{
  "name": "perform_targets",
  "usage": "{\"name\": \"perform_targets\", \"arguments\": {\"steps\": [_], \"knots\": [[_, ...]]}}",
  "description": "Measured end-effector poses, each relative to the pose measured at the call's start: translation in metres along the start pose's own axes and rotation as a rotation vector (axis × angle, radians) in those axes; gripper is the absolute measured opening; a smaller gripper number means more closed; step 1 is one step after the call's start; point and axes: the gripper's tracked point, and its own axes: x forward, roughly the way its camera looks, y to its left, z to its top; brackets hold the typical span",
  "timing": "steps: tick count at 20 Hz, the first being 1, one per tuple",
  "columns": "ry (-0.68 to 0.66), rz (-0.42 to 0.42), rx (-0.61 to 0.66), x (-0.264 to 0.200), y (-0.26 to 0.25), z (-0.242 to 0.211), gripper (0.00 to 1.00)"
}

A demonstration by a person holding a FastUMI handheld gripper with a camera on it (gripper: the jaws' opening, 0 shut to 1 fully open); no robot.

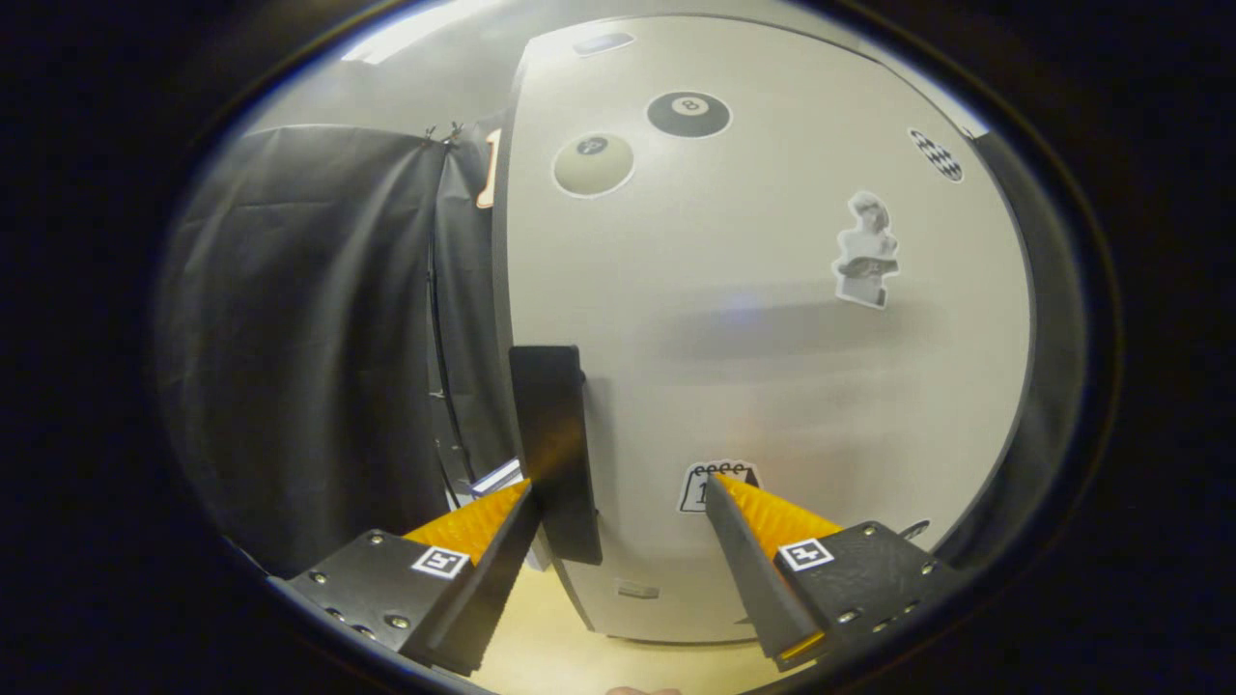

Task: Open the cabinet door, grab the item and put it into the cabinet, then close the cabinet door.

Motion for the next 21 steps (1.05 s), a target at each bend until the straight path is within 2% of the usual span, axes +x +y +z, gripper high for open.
{"name": "perform_targets", "arguments": {"steps": [12,21], "knots": [[-0.013,0.014,-0.023,-0.002,-0.001,0.004,1.0],[-0.151,-0.048,-0.044,-0.066,-0.043,0.063,1.0]]}}
